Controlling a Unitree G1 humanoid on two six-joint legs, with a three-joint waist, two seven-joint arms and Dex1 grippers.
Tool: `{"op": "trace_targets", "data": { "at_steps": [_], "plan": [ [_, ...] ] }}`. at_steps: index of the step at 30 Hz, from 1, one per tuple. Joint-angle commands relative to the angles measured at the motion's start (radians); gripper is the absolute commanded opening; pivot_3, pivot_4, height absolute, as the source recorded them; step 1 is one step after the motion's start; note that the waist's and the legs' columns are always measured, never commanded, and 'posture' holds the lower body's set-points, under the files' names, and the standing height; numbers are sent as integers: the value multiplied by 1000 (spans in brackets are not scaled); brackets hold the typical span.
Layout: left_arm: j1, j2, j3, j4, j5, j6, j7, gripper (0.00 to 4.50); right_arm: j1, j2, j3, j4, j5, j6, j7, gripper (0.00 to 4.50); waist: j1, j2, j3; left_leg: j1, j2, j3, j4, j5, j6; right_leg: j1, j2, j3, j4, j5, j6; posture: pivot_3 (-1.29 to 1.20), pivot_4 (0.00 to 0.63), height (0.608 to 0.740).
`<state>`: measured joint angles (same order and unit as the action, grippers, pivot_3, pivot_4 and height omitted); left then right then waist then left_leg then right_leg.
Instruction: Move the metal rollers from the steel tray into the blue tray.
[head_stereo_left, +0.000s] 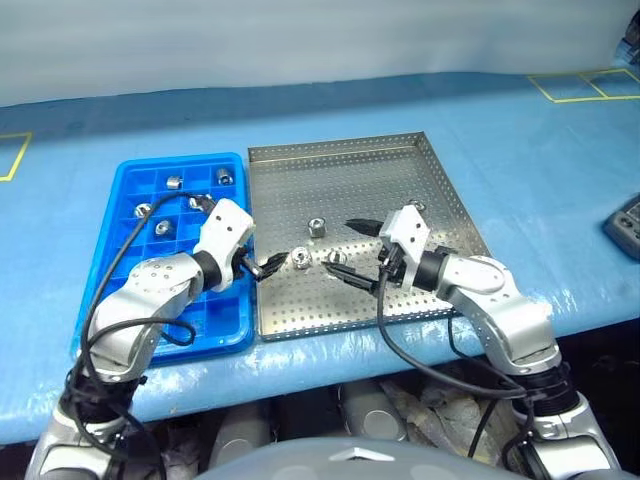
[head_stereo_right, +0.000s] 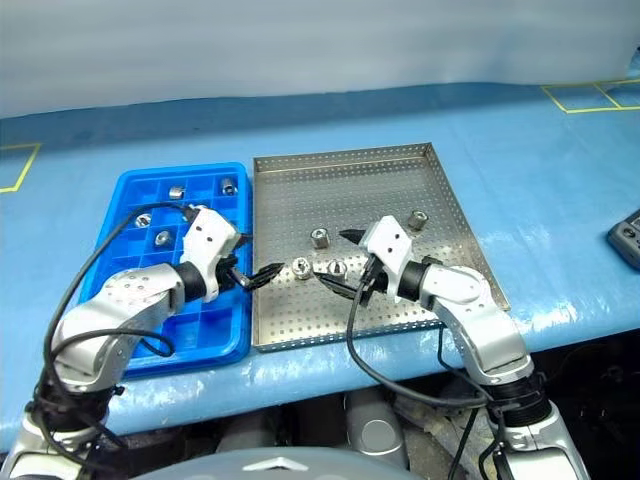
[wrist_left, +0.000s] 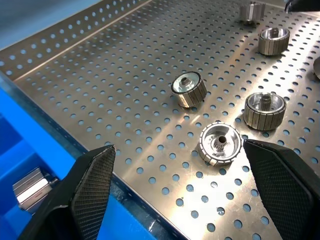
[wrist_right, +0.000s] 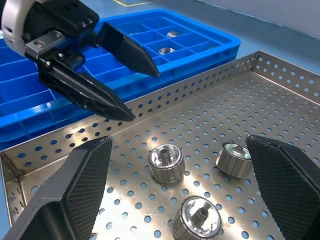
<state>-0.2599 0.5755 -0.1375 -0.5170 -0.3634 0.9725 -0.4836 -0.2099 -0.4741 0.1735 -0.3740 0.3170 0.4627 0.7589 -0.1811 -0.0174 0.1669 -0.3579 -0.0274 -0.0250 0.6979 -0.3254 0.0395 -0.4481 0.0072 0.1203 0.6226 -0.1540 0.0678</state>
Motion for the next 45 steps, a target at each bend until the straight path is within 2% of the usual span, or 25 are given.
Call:
{"op": "trace_targets", "data": {
  "at_steps": [1,7,18,30,33,37,45],
  "plan": [
    [-55,30,-48,20,10,9,-43,4458,11,9,4,-53,-3,-30,-12,4500,0,0,0,0,0,0,0,0,0,0,0,0,0,0,0,-187,150,740],
    [-93,60,-111,72,27,-5,-95,4458,34,18,23,-73,-15,-35,-32,4500,-7,0,0,0,0,0,0,0,0,0,0,0,0,0,0,-213,150,740],
    [-180,3,-188,194,103,-41,-86,4458,43,29,25,-67,-19,-51,-48,4500,-15,0,0,0,0,0,0,0,-1,0,0,0,0,0,0,-232,150,740],
    [-190,-13,-267,284,188,-71,-104,4458,28,32,16,-69,-29,-62,-57,4500,-41,0,0,0,0,0,0,0,-1,0,0,0,1,0,0,-250,150,740],
    [-184,-15,-268,296,201,-80,-107,3825,25,35,16,-65,-30,-68,-60,4500,-53,0,0,0,0,0,0,0,-1,0,-1,0,1,0,0,-246,150,740],
    [-178,-20,-261,303,220,-74,-99,2572,16,38,20,-58,-29,-77,-59,4500,-54,0,0,1,0,0,0,0,-1,0,0,1,2,0,0,-233,150,740],
    [-153,-28,-248,304,226,-82,-94,2572,5,36,19,-54,-26,-81,-53,4500,-57,1,-1,1,1,0,0,0,-1,0,-1,1,2,-1,1,-234,150,740]
  ]
}}
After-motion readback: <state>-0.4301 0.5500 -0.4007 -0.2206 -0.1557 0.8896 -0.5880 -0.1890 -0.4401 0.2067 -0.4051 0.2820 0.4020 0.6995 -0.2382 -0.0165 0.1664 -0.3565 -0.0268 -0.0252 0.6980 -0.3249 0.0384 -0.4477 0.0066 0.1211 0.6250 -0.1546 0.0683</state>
